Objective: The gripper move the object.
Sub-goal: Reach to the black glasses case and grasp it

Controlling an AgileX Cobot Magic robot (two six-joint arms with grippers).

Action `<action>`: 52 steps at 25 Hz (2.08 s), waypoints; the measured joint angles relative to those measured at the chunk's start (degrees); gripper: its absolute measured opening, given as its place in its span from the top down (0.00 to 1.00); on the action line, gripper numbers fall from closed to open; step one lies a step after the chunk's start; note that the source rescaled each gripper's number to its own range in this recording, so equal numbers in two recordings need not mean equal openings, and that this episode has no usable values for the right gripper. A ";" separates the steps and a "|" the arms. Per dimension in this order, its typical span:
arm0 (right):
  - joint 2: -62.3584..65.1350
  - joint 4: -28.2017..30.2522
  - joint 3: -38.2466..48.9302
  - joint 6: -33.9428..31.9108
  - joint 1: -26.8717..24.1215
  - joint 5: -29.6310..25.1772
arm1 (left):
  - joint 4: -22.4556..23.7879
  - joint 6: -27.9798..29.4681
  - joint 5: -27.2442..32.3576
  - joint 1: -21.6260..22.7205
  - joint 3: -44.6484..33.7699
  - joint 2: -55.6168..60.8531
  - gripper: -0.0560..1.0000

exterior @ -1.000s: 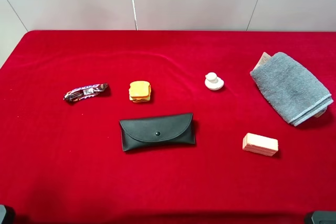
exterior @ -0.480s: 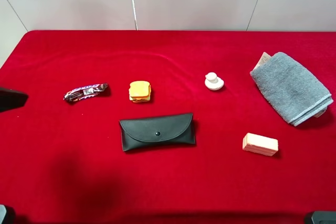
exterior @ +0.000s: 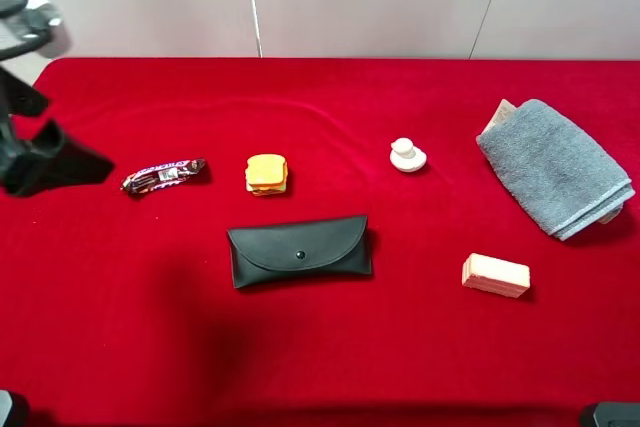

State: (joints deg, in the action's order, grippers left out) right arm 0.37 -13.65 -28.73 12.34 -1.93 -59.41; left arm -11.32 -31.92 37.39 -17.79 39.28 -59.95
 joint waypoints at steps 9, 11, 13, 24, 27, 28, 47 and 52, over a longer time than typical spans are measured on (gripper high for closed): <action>0.00 0.00 0.00 0.00 0.00 0.05 | -0.05 -2.03 -0.39 -6.42 9.39 -13.63 0.00; 0.00 0.00 0.00 0.00 0.00 0.05 | -0.05 -3.54 -0.39 -7.29 11.94 -16.46 0.00; 0.00 0.00 0.00 0.00 0.00 0.05 | -0.05 -5.10 -0.39 -8.05 14.20 -19.31 0.00; 0.00 0.00 0.00 0.00 0.00 0.05 | -0.05 -8.87 0.12 -16.69 23.81 -32.10 0.00; 0.00 0.00 0.00 0.00 0.00 0.05 | -0.05 -8.91 0.12 -19.38 24.98 -34.79 0.00; 0.00 0.00 0.00 0.00 0.00 0.05 | -0.05 -8.91 0.12 -20.18 25.12 -35.39 0.00; 0.00 -0.28 0.00 0.00 0.00 0.05 | -0.05 -9.04 0.18 -30.99 25.23 -44.17 0.00; 0.00 -0.28 0.00 0.00 0.00 0.05 | -0.05 -9.04 0.13 -31.36 25.23 -47.83 0.00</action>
State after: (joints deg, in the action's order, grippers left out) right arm 0.37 -13.93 -28.73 12.34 -1.93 -59.37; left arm -11.38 -40.96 37.52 -49.15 64.51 -107.78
